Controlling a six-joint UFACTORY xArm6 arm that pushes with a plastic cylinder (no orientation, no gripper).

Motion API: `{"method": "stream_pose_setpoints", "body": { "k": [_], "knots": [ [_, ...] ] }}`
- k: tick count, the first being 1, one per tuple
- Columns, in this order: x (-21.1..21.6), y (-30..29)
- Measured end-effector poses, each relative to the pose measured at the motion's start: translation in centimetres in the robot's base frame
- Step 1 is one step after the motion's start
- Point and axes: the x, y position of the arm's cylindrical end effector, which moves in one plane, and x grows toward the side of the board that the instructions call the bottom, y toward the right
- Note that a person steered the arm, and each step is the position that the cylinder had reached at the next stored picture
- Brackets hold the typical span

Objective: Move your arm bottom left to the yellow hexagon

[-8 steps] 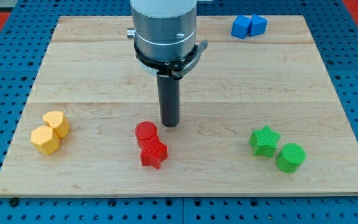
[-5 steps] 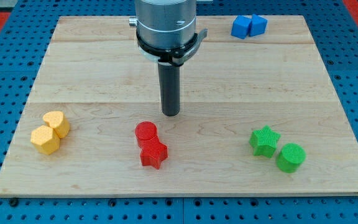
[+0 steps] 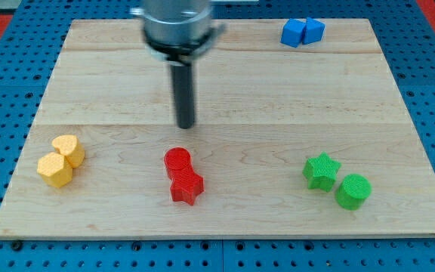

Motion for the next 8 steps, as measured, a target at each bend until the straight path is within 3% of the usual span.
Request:
{"method": "stream_pose_setpoints", "body": {
  "k": [1, 3, 4, 5, 7, 8],
  "knots": [
    [-2.4, -5.1],
    [4.7, -18.2],
    [4.0, -22.3],
    [4.0, -22.3],
    [17.9, -22.2],
    [16.8, -18.2]
  ]
}}
